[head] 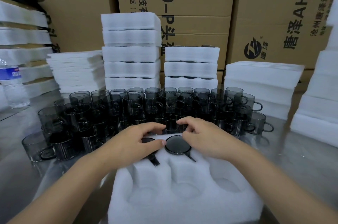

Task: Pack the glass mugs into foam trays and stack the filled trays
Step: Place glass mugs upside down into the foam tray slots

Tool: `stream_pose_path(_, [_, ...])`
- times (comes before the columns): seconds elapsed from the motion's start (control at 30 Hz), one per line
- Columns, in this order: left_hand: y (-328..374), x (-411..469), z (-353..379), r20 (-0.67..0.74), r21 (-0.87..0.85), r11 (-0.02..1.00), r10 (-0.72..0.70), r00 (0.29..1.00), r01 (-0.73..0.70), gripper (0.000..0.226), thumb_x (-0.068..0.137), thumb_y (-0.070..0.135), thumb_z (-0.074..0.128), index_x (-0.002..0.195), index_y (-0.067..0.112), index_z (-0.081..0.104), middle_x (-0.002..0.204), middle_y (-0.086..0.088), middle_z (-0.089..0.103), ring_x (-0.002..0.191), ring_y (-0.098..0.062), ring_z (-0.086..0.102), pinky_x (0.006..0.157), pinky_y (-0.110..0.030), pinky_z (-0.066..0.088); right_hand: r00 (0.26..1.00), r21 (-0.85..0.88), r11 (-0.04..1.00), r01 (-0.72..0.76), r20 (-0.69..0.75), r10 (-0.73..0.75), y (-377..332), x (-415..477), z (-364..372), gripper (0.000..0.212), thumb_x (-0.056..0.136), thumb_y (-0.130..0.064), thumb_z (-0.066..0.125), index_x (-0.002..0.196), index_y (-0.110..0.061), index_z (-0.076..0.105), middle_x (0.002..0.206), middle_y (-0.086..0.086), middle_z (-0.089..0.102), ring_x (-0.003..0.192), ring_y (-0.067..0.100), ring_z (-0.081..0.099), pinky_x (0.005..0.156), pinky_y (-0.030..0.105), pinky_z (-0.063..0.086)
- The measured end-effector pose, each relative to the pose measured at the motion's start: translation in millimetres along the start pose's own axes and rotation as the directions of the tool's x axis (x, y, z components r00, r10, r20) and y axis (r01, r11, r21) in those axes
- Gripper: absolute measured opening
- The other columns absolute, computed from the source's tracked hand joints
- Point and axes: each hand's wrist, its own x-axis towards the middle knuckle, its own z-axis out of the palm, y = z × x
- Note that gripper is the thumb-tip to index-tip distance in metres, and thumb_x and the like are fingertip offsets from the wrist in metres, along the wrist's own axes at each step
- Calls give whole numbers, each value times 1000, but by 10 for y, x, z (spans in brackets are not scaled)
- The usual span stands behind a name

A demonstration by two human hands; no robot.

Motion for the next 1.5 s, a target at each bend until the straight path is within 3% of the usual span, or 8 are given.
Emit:
stream_pose_path(0.1, [2, 4, 1, 4, 23, 1000, -14, 1000, 14, 21, 86, 46, 62, 103, 59, 57, 107, 33, 62, 101, 13, 56, 96, -21, 45, 996, -39, 999, -4, 89, 8, -18, 22, -8, 47, 96, -35, 34, 142, -44, 32, 83, -16, 53, 80, 1, 40, 72, 25, 37])
stream_pose_path(0.27, [3, 2, 9, 2, -4, 999, -33, 999, 33, 29, 85, 49, 60, 110, 60, 50, 100, 21, 67, 91, 0, 63, 91, -31, 50, 978, -239, 971, -12, 199, 61, -32, 64, 4, 49, 99, -32, 17, 146, -33, 29, 153, -8, 32, 138, 29, 25, 112, 40, 19])
stream_pose_path(0.37, [1, 6, 23, -9, -9, 1000, -27, 1000, 27, 34, 85, 47, 60, 112, 62, 45, 93, 20, 67, 85, -2, 64, 88, -33, 51, 981, -254, 967, -17, 182, 65, -72, 80, 19, 41, 101, -19, 17, 133, -11, 42, 145, 2, 40, 128, 31, 38, 107, 44, 25])
stream_pose_path(0.77, [-28, 16, 15, -5, -14, 999, -38, 999, 38, 34, 87, 47, 59, 116, 60, 47, 99, 24, 67, 90, 2, 63, 89, -30, 50, 990, -76, 997, -27, -139, 16, 20, -5, 32, 20, 81, -41, 50, 86, -24, 60, 74, -6, 63, 74, 12, 57, 58, 27, 44])
stream_pose_path(0.97, [-25, 23, 22, -48, -61, 998, 11, 999, -14, 65, 86, 39, 63, 128, 64, 20, 103, 32, 63, 96, 4, 61, 92, -27, 46, 923, 26, 996, 88, -379, -71, 35, -5, 8, 11, 84, -36, 66, 87, -30, 56, 73, -17, 66, 67, -6, 56, 58, 8, 39])
stream_pose_path(1.1, [-39, 21, 31, -116, -77, 996, 38, 993, -48, 77, 85, 35, 66, 120, 71, 7, 108, 34, 57, 103, 10, 53, 90, -20, 44, 876, 71, 978, 195, -461, -141, 3, -29, -4, 16, 81, -29, 72, 84, -30, 56, 79, -16, 62, 75, 0, 58, 72, 17, 47])
stream_pose_path(1.3, [-55, 33, 38, -114, -68, 996, 46, 992, -54, 50, 87, 32, 65, 112, 61, 34, 112, 26, 57, 104, 12, 52, 94, -24, 45, 840, -18, 944, 329, -451, -301, -23, -55, 5, 15, 77, -24, 77, 81, -23, 63, 121, -18, 55, 85, 3, 58, 80, 20, 48])
stream_pose_path(1.5, [-45, 30, 43, -107, -82, 996, 23, 994, -32, 39, 87, 33, 64, 109, 52, 38, 113, 27, 57, 105, 12, 53, 96, -24, 45, 778, -124, 909, 397, -481, -405, -41, -87, 11, 13, 76, -15, 76, 81, -20, 64, 122, -15, 53, 112, -2, 45, 83, 14, 37])
